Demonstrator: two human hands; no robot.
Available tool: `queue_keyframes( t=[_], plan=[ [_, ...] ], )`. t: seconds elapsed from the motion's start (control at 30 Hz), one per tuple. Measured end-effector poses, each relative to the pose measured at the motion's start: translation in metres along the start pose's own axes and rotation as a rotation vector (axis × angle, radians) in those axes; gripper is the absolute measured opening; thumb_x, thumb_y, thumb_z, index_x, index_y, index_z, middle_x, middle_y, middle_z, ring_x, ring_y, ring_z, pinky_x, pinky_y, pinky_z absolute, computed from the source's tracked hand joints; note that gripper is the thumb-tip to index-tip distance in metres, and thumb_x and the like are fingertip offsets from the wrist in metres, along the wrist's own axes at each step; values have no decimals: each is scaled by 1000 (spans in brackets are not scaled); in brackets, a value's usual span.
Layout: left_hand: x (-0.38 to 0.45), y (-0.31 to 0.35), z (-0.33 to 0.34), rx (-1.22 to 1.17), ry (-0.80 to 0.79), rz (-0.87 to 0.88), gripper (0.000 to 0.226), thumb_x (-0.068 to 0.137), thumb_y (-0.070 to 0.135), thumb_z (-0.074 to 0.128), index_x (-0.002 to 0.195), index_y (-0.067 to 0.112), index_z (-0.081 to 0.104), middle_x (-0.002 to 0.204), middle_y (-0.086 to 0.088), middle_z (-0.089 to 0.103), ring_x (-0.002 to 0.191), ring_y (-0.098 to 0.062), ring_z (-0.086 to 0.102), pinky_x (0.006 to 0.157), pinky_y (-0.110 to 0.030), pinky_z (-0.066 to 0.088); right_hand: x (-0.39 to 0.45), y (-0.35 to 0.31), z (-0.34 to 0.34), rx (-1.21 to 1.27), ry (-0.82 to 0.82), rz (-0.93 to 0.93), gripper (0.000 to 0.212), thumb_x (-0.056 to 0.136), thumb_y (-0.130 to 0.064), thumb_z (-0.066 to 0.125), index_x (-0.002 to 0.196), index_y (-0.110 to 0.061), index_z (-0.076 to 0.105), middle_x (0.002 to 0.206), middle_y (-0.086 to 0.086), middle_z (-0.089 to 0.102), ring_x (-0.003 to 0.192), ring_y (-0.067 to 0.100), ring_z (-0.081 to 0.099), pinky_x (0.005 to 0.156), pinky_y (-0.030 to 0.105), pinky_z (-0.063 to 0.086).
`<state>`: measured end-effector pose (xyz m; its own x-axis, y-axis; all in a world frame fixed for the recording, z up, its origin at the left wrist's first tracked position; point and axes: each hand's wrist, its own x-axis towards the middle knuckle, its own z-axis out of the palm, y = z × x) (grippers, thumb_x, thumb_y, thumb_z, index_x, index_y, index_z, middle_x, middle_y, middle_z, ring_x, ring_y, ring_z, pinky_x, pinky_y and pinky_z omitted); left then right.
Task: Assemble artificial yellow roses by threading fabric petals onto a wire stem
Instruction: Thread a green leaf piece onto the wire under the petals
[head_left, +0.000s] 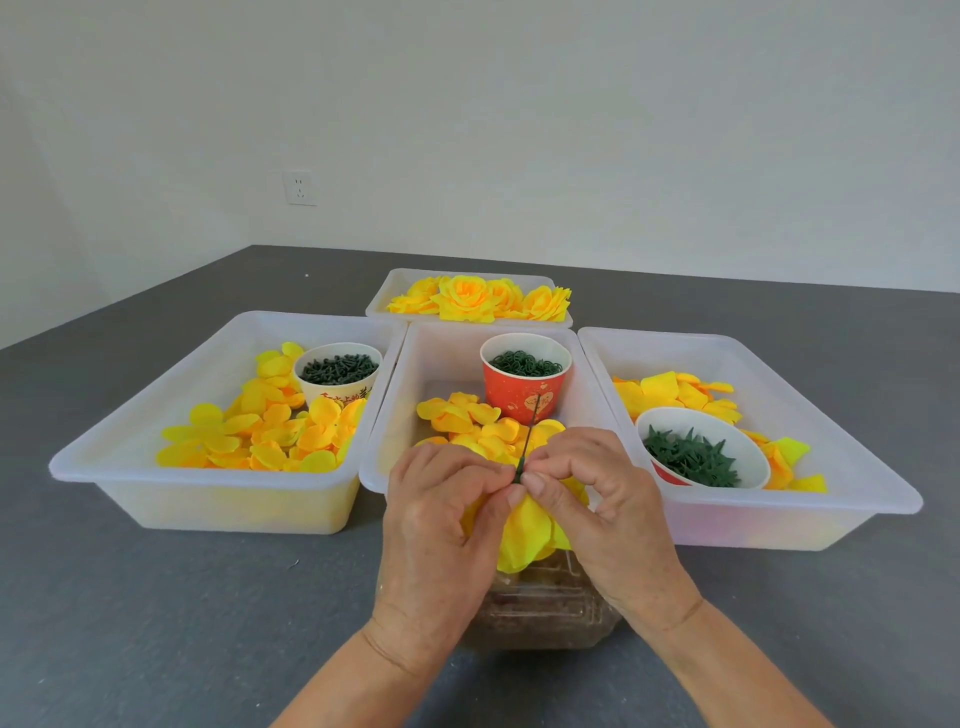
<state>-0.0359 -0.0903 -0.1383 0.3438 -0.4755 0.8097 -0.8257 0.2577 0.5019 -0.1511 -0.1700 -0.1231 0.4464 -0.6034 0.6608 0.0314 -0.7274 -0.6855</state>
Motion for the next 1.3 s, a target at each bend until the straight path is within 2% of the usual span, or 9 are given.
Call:
queue_keyframes(
  t=[0.43,0.53,0.6,0.67,0.73,0.87,1.0,1.17,1.3],
  plan=[
    [-4,-1,1,-11,3,-17,22,81,35,62,78,16,73,81,13,65,81,-11,58,75,-41,49,1,-1,-3,-41,-39,44,5,78,-14,71,73,-16,72,80,-8,68,96,13,57,85,17,42],
    [3,6,-11,-174,-91,-239,23,83,42,62,75,24,74,77,13,68,82,-6,59,77,-32,49,2,-7,-7,-8,-71,161,19,78,-8,72,70,-26,72,80,-11,69,98,8,57,86,15,40],
    [11,9,-18,-367,-173,-489,25,86,40,61,75,22,75,78,10,71,82,-7,63,76,-27,50,4,-12,-8,94,-76,259,22,80,-7,70,70,-26,73,81,-9,71,94,9,61,84,20,44],
    [19,8,-25,-427,-215,-608,19,86,32,61,77,24,76,79,10,73,81,-6,66,73,-19,50,5,-17,-8,162,-56,321,22,81,-7,68,70,-24,75,81,-6,72,87,11,64,80,28,49],
    [28,6,-31,-355,-255,-592,12,84,26,66,78,23,76,79,8,73,82,-7,66,73,-21,51,6,-23,-7,156,-32,351,21,80,-11,70,69,-28,75,79,-7,73,82,9,65,79,31,51],
    [40,7,-34,-249,-391,-528,8,83,18,68,85,19,75,86,4,72,88,-12,65,84,-36,51,5,-29,1,10,28,364,18,72,-25,77,64,-40,71,70,-20,69,74,-3,61,70,21,45],
    [41,9,-32,-205,-498,-413,13,86,12,64,94,13,75,95,4,71,95,-8,63,89,-31,49,1,-29,4,-8,76,427,16,69,-29,80,58,-33,69,67,-19,68,64,-4,60,62,18,44],
    [39,7,-34,-227,-501,-401,15,85,11,66,96,14,75,98,6,70,96,-3,62,87,-18,46,4,-31,4,-20,39,418,17,72,-24,78,59,-29,69,67,-11,68,70,-3,59,62,6,41],
    [38,5,-35,-199,-501,-333,15,83,9,68,93,17,76,94,12,69,93,2,61,84,-12,44,2,-30,7,-147,28,290,25,76,-20,75,59,-33,63,75,-11,66,86,7,58,75,16,41]
  ],
)
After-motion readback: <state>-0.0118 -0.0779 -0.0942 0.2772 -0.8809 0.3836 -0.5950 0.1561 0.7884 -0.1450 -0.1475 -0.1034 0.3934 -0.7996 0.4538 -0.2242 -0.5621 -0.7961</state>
